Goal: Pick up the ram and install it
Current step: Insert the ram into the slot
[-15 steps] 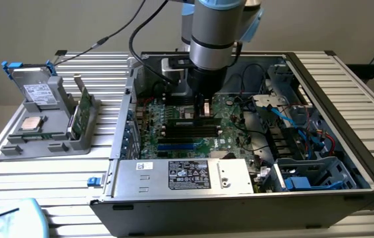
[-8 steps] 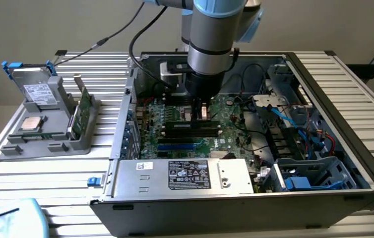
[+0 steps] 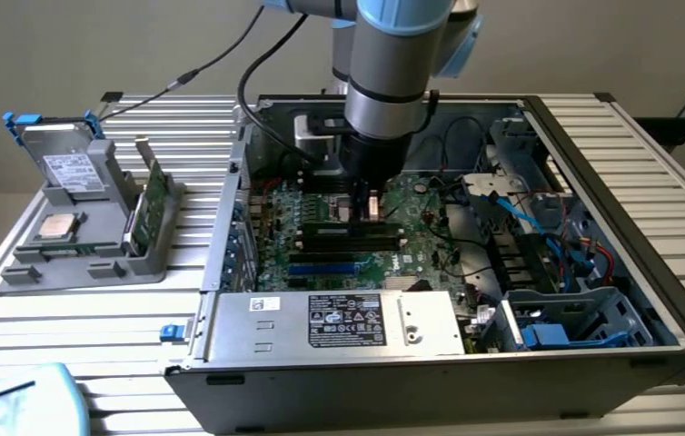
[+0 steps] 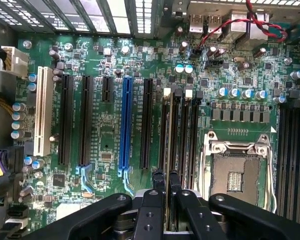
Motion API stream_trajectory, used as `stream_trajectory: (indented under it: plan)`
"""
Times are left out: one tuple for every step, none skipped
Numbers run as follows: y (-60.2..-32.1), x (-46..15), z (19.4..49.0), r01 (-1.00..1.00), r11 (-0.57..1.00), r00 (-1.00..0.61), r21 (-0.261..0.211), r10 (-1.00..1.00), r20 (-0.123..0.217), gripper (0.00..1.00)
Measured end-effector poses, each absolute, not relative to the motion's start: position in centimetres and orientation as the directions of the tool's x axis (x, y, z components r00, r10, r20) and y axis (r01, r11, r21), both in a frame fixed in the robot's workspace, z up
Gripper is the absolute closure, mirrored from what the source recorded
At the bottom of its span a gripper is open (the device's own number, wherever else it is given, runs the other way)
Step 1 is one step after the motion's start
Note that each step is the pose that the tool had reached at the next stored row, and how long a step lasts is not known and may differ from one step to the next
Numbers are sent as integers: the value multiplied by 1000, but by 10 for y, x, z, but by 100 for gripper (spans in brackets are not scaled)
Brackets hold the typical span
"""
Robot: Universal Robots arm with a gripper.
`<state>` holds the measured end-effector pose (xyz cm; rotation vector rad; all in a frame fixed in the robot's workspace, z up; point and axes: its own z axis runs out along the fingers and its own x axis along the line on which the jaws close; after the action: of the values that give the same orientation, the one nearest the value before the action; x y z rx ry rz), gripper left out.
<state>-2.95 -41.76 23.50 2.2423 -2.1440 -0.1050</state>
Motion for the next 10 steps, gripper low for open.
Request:
stream_trajectory:
  plan:
    - [-418, -28, 235, -996, -45, 44, 74, -999, -23, 85]
    - [-418, -27, 234, -996, -45, 44, 74, -999, -23, 85]
    - [-418, -26, 233, -996, -45, 44, 74, -999, -23, 85]
    - [-418, -26, 233, -996, -45, 44, 74, -999, -22, 85]
    - [-418, -26, 233, -996, -45, 44, 74, -999, -22, 85]
    - [-418, -26, 232, -996, -45, 44, 74, -999, -23, 85]
    - [-418, -26, 231, -996, -45, 44, 74, -999, -23, 85]
    - [-418, -26, 230, -996, -45, 44, 74, -999, -23, 85]
    - [-418, -26, 229, -996, -45, 44, 74, -999, -23, 85]
    - [-418, -26, 228, -996, -45, 44, 74, -999, -23, 85]
